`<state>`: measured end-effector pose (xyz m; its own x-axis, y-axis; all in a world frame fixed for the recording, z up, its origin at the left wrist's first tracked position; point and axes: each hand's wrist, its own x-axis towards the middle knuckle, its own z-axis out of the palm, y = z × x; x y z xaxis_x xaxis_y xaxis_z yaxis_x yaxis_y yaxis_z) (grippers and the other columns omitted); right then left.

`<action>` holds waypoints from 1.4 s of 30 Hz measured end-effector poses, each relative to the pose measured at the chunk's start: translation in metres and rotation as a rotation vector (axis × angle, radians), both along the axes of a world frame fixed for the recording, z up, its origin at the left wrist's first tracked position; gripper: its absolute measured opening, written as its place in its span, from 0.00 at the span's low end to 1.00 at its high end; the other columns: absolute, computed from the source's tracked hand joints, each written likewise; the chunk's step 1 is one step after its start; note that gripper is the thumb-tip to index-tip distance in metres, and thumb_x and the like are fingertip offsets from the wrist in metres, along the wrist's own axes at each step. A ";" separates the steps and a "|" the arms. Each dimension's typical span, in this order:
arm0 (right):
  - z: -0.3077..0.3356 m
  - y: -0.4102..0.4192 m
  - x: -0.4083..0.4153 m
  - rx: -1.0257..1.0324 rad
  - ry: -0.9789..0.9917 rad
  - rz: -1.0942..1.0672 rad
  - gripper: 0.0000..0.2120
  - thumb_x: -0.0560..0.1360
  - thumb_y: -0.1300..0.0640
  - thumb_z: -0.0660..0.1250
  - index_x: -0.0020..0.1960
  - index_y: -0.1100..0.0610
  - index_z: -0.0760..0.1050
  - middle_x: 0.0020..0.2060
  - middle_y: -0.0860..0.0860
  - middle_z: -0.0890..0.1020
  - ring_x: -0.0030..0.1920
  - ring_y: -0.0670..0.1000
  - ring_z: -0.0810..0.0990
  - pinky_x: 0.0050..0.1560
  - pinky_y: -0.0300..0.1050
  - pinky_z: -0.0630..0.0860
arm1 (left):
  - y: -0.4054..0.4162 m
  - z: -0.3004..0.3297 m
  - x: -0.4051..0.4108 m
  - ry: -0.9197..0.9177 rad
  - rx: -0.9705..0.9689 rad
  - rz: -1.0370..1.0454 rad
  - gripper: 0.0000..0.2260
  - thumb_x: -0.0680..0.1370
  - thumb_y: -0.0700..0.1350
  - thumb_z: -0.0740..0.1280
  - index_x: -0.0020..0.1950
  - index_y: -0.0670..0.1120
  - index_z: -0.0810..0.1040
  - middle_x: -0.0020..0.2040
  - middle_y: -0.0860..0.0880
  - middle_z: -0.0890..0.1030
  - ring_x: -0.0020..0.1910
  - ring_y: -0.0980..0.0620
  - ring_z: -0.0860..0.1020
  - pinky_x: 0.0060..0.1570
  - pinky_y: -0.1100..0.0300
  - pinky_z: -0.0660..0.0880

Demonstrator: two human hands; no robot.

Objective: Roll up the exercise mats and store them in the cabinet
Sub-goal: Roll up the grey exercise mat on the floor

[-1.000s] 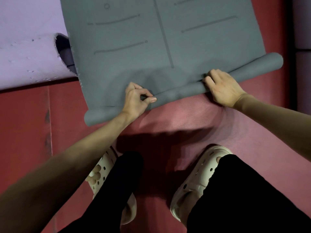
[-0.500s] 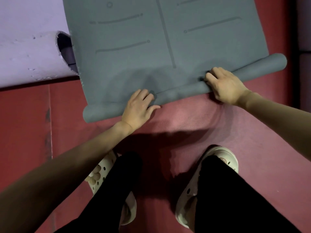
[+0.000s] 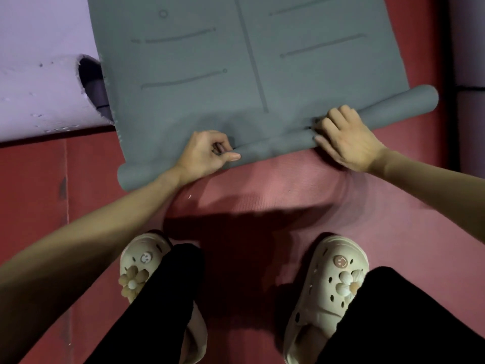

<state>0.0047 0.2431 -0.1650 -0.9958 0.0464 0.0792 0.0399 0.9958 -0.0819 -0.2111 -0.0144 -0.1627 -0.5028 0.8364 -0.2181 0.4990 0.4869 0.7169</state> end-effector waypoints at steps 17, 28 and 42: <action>-0.011 0.015 -0.031 0.057 0.048 0.062 0.20 0.83 0.48 0.49 0.50 0.61 0.72 0.40 0.61 0.75 0.37 0.62 0.74 0.35 0.53 0.72 | -0.015 0.003 0.020 0.735 0.039 -0.186 0.21 0.80 0.56 0.60 0.54 0.38 0.79 0.46 0.40 0.74 0.44 0.42 0.70 0.46 0.48 0.71; -0.004 0.016 -0.045 0.116 -0.063 -0.037 0.22 0.82 0.45 0.46 0.51 0.59 0.72 0.44 0.61 0.70 0.43 0.60 0.69 0.45 0.55 0.66 | -0.001 0.005 -0.003 0.514 -0.033 -0.223 0.22 0.78 0.54 0.59 0.52 0.36 0.81 0.44 0.39 0.78 0.42 0.38 0.78 0.50 0.53 0.71; -0.014 -0.009 -0.040 0.181 0.064 -0.147 0.25 0.81 0.38 0.52 0.52 0.60 0.70 0.46 0.62 0.73 0.45 0.60 0.70 0.46 0.54 0.64 | 0.026 -0.003 -0.034 -0.039 -0.088 0.161 0.15 0.70 0.47 0.77 0.38 0.50 0.70 0.31 0.53 0.71 0.32 0.53 0.69 0.39 0.57 0.69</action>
